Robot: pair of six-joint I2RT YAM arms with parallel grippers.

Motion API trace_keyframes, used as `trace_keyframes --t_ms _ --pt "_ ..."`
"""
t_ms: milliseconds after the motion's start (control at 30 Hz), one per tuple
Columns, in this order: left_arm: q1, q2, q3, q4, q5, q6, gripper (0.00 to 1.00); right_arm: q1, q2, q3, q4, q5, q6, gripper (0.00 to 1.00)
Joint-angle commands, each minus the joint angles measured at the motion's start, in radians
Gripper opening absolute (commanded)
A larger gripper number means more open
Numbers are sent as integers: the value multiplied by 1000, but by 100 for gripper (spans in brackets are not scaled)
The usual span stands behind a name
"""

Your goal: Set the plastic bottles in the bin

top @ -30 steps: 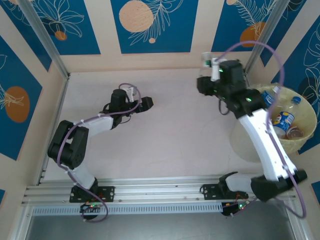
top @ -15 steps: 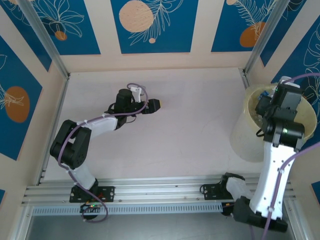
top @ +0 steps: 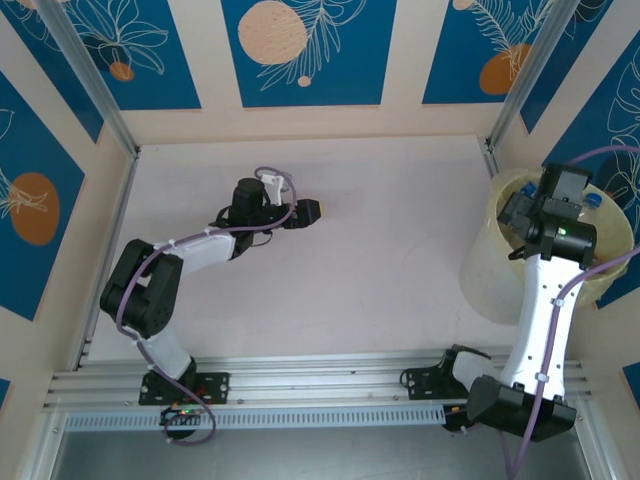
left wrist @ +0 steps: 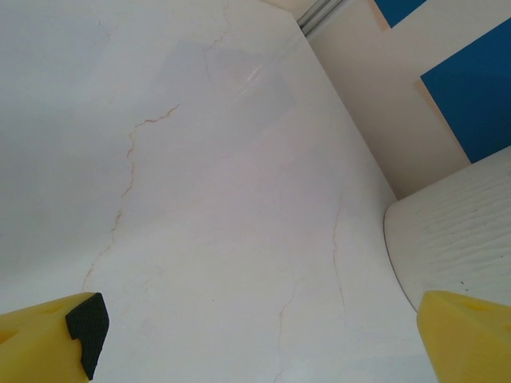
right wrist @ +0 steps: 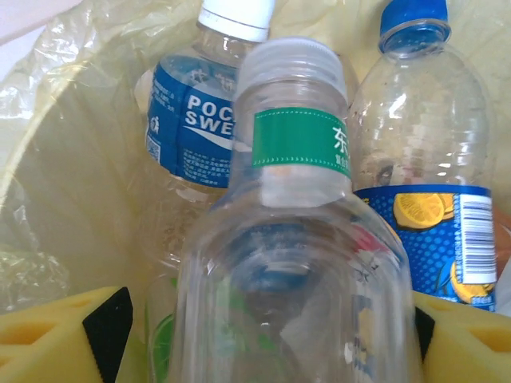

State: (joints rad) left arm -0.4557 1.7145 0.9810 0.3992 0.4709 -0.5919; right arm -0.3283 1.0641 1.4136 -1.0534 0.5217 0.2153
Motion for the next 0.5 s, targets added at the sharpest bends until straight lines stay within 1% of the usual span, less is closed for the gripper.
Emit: trace_keyframes --t_ms 0,133,200,233,367,433,467 --pt "5 4 23 -8 -5 26 100 33 -13 57 -9 72 18 88" --pt "5 -1 9 -7 -28 27 100 76 -30 102 -24 136 18 90" --pt "7 -4 7 -11 -35 25 100 114 -47 113 -9 155 11 92" --pt "8 -5 7 -13 -38 24 100 136 -55 115 6 150 0 100" --pt "14 -12 -1 -11 -61 20 100 239 -78 96 78 87 -54 99" --pt "19 -16 -6 -9 -67 16 100 267 -77 92 92 -8 -56 100" --pt "22 -19 -11 -5 -70 11 100 277 -75 90 97 -112 -66 100"
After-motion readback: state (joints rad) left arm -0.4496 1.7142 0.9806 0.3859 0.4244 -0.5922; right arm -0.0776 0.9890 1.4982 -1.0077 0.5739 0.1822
